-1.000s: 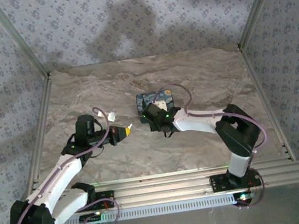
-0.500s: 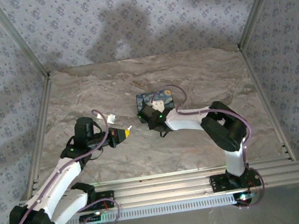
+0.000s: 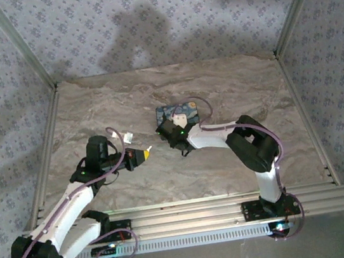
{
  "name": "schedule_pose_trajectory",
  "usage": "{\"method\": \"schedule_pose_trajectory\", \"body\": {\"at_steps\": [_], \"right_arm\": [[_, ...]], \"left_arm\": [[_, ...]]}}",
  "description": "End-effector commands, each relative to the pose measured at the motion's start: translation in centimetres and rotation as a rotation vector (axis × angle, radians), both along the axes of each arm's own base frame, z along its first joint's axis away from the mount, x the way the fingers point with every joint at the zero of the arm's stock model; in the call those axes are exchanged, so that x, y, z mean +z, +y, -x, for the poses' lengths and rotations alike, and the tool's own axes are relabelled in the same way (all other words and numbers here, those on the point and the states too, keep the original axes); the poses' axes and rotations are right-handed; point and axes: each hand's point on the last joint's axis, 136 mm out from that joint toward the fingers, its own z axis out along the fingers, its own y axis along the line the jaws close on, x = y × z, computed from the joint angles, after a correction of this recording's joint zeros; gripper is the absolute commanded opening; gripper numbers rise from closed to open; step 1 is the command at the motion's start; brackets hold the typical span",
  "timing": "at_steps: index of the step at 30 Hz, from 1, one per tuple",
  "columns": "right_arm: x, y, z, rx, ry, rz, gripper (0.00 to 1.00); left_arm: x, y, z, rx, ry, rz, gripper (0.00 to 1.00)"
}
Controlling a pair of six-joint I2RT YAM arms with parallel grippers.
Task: Unlock a padlock with a key
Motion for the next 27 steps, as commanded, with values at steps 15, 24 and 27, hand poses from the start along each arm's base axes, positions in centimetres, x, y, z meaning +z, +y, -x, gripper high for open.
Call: {"method": "schedule_pose_trajectory", "body": {"at_steps": [15, 24, 27], "right_arm": [[5.4, 0.5, 1.7, 0.135, 0.156, -0.165, 0.0], [8.0, 2.3, 2.5, 0.224, 0.245, -0.358, 0.0], [8.9, 2.6, 2.6, 0.244, 0.267, -0.426, 0.0]], "left_arm": [[0.9, -1.4, 0.2, -0.065, -0.081, -0.005, 0.0], [0.3, -3.3, -0.4, -0.111, -0.096, -0.004, 0.0], [-0.2, -3.8, -1.0, -0.11, -0.091, 0.003, 0.0]]}}
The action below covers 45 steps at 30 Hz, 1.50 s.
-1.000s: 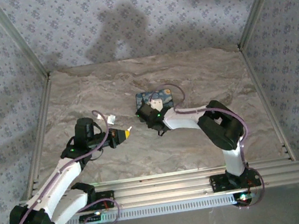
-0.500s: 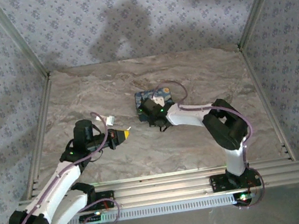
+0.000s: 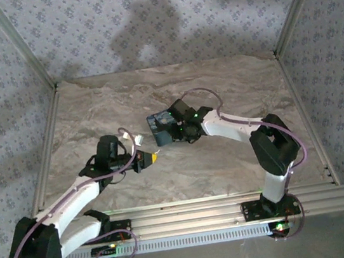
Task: Unlock a padlock with a key
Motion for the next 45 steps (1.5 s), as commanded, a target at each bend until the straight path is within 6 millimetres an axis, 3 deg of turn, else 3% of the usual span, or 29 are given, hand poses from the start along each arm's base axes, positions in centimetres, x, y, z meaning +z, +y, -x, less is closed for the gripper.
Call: {"method": "schedule_pose_trajectory", "body": {"at_steps": [1, 8, 15, 17, 21, 28, 45], "right_arm": [[4.0, 1.6, 0.0, 0.056, -0.003, -0.148, 0.0], [6.7, 1.5, -0.1, 0.052, 0.036, -0.308, 0.0], [9.0, 0.0, -1.0, -0.038, 0.033, -0.437, 0.0], [8.3, -0.7, -0.8, -0.077, 0.053, -0.439, 0.0], [9.0, -1.1, -0.8, -0.113, 0.05, -0.446, 0.0], [9.3, -0.4, -0.3, -0.127, 0.086, -0.509, 0.0], [8.0, 0.5, 0.2, -0.1, 0.139, -0.508, 0.0]], "left_arm": [[2.1, -1.3, -1.6, -0.01, -0.084, 0.05, 0.0], [1.3, -2.1, -3.1, 0.036, -0.092, 0.073, 0.0], [1.9, -2.7, -4.2, 0.058, -0.113, 0.064, 0.0], [2.1, -3.1, -4.3, 0.045, -0.114, 0.064, 0.0], [2.3, -4.3, -4.6, 0.015, -0.111, 0.073, 0.0], [2.5, -6.0, -5.1, -0.018, -0.115, 0.102, 0.0], [0.8, -6.3, -5.9, -0.059, -0.088, 0.124, 0.0]]}}
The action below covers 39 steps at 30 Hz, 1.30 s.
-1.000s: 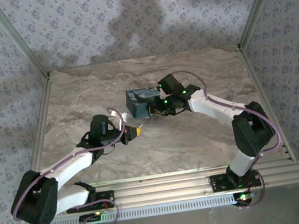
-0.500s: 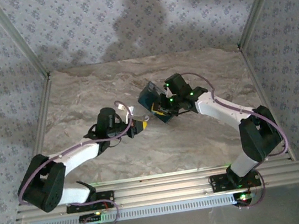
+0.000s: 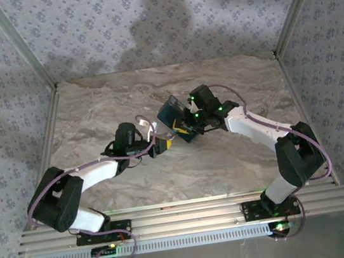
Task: Unlock a padlock with a key
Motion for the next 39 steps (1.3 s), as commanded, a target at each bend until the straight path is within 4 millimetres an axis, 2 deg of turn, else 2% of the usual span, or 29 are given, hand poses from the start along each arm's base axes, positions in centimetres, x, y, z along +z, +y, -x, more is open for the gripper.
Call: {"method": "schedule_pose_trajectory", "body": {"at_steps": [1, 14, 36, 37, 39], "right_arm": [[0.9, 1.1, 0.0, 0.036, -0.018, -0.045, 0.0], [0.7, 2.1, -0.2, 0.061, -0.006, -0.044, 0.0], [-0.3, 3.0, 0.1, 0.074, 0.038, -0.061, 0.0], [0.9, 3.5, -0.4, 0.079, 0.017, -0.081, 0.0], [0.9, 3.8, -0.3, 0.083, 0.024, -0.087, 0.0]], "left_arm": [[1.8, -0.3, -0.7, -0.022, -0.057, 0.058, 0.0], [1.1, 0.4, -2.0, -0.008, -0.056, 0.079, 0.0], [1.2, 0.1, -2.2, -0.01, -0.125, 0.113, 0.0], [1.1, 0.0, -2.3, -0.006, -0.129, 0.11, 0.0], [1.1, -0.2, -2.5, 0.01, -0.141, 0.101, 0.0]]}}
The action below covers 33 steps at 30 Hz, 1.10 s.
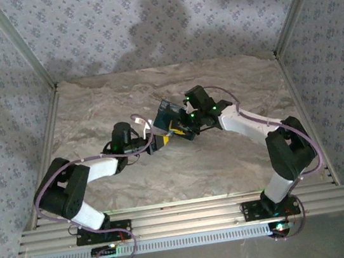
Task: Unlock a padlock with a key
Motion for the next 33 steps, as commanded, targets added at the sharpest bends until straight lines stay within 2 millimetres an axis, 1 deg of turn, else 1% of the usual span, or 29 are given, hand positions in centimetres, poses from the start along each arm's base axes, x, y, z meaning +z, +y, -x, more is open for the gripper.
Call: {"method": "schedule_pose_trajectory", "body": {"at_steps": [1, 6, 12, 15, 20, 25, 29, 31, 33], "right_arm": [[2.2, 2.2, 0.3, 0.057, -0.011, -0.077, 0.0], [2.0, 2.7, 0.4, 0.066, 0.012, -0.098, 0.0], [0.9, 2.1, 0.9, 0.077, 0.032, -0.051, 0.0], [0.9, 2.2, 1.0, 0.083, 0.034, -0.055, 0.0], [0.9, 1.8, 1.2, 0.103, 0.02, -0.023, 0.0], [0.5, 1.4, 1.3, 0.117, 0.015, 0.017, 0.0], [0.0, 1.4, 1.6, 0.136, 0.028, 0.031, 0.0], [-0.1, 1.4, 1.8, 0.145, 0.038, 0.027, 0.0], [0.1, 1.7, 1.8, 0.156, 0.049, 0.004, 0.0]], "left_arm": [[1.3, -1.0, -0.3, -0.002, -0.1, 0.025, 0.0], [1.0, -1.0, -1.1, 0.055, -0.119, 0.035, 0.0], [1.5, -0.6, -1.1, 0.082, -0.137, 0.047, 0.0], [1.7, -0.4, -1.2, 0.088, -0.141, 0.045, 0.0], [2.7, -0.4, -1.0, 0.053, -0.126, 0.068, 0.0], [4.6, -0.9, 0.0, -0.024, -0.112, 0.103, 0.0], [5.5, -1.3, 0.7, -0.068, -0.1, 0.124, 0.0], [5.6, -1.0, 0.6, -0.05, -0.099, 0.122, 0.0], [5.1, -0.9, 0.3, -0.025, -0.098, 0.111, 0.0]]}}
